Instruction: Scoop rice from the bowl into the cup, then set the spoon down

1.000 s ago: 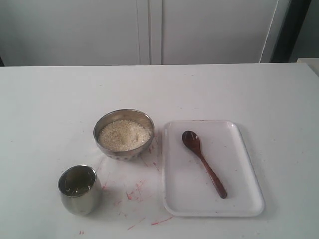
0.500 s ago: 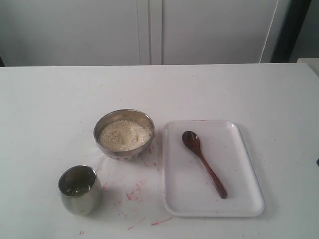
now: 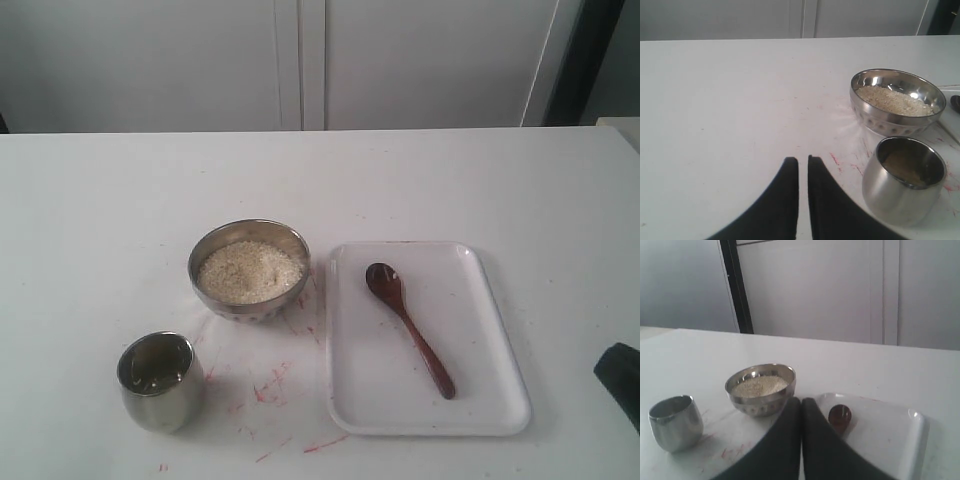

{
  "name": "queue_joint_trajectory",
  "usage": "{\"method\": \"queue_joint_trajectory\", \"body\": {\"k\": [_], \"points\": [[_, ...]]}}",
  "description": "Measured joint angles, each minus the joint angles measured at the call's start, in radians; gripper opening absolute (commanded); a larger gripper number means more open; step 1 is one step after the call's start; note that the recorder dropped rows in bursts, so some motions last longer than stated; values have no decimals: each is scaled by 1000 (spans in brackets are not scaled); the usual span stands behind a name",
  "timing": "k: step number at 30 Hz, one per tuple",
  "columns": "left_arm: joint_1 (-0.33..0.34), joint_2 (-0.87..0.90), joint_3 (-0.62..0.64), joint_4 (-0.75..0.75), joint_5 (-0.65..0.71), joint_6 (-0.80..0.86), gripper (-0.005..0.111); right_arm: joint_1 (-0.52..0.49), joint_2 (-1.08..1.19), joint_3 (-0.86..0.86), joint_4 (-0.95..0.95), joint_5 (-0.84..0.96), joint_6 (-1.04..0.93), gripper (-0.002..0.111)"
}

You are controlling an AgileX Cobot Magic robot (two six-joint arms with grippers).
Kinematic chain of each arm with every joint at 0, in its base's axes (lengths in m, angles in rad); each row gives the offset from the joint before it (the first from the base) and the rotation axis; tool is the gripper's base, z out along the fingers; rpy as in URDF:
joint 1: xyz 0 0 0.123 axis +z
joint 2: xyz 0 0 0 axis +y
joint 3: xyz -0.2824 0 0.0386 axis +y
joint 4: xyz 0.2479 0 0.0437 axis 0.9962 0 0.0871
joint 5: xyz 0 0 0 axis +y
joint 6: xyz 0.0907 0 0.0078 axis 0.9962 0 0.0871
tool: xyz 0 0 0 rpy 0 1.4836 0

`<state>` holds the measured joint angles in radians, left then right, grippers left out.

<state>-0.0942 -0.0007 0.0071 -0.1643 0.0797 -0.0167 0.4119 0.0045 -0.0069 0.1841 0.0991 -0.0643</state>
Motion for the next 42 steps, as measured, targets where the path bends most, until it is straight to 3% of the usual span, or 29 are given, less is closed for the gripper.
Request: {"method": "queue_joint_trajectory", "body": {"k": [17, 19, 23, 30, 35, 42], "points": [[0, 0, 0, 0, 0, 0, 14, -4, 0, 0, 0, 45, -6, 0], [0, 0, 0, 0, 0, 0, 14, -30, 0, 0, 0, 45, -6, 0], [0, 0, 0, 0, 0, 0, 14, -191, 0, 0, 0, 45, -6, 0], [0, 0, 0, 0, 0, 0, 14, -386, 0, 0, 0, 46, -6, 0], [0, 0, 0, 0, 0, 0, 14, -473, 0, 0, 0, 48, -6, 0], [0, 0, 0, 0, 0, 0, 14, -493, 0, 0, 0, 48, -6, 0]]}}
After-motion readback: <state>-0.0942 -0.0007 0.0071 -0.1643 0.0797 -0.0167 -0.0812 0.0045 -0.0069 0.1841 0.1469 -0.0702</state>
